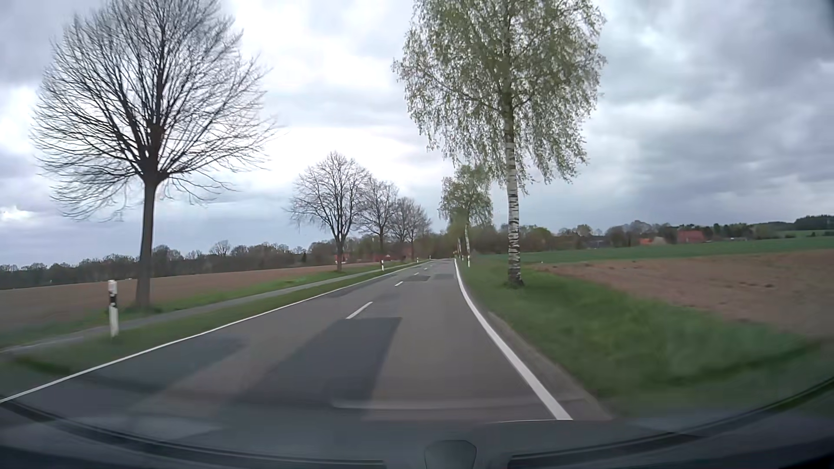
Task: Follow the waypoints while adhering to traffic rules and regulations
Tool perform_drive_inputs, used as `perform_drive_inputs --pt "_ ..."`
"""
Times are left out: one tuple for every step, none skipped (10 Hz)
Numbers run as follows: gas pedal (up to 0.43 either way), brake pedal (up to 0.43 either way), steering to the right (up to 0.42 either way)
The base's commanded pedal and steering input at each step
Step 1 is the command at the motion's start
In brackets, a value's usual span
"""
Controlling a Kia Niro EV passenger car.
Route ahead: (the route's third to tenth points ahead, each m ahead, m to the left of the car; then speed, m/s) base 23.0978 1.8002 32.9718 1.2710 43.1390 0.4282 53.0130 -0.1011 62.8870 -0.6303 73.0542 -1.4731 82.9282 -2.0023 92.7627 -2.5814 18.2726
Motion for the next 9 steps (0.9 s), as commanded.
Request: perform_drive_inputs --pt "0.098 0.0 0.019" --pt "0.098 0.0 0.018" --pt "0.11 0.0 0.017" --pt "0.13 0.0 0.017" --pt "0.15 0.0 0.016" --pt "0.169 0.0 0.014" --pt "0.177 0.0 0.011" --pt "0.189 0.0 0.009" --pt "0.189 0.0 0.006"
